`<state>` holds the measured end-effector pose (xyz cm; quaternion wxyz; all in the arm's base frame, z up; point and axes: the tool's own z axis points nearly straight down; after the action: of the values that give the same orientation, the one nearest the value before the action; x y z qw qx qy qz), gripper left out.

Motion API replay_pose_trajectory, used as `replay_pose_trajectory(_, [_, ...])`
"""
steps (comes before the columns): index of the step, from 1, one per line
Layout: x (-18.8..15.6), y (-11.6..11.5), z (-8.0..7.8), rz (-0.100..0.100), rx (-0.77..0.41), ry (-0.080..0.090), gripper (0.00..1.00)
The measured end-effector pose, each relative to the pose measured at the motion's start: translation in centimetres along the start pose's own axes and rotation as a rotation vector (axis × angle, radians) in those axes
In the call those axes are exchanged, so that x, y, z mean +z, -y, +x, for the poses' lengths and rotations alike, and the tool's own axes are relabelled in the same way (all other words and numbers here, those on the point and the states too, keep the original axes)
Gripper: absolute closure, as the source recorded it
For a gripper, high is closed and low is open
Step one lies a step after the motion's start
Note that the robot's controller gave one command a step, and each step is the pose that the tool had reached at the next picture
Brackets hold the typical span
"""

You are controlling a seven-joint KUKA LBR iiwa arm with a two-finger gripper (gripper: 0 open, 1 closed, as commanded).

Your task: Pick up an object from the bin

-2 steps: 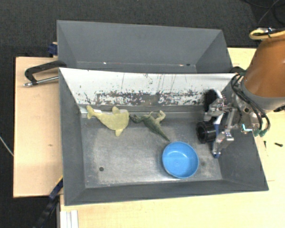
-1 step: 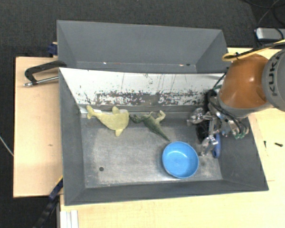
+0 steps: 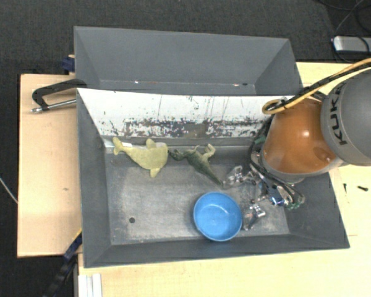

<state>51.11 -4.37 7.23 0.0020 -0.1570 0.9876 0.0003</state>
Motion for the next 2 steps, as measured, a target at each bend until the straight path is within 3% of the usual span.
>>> replay_pose_trajectory(1, [-0.1, -5.1, 0.1, -0.001, 0.112, -0.002, 0.00])
replay_pose_trajectory(2, [-5.3, -14.1, -5.7, -0.004, 0.247, 0.007, 0.00])
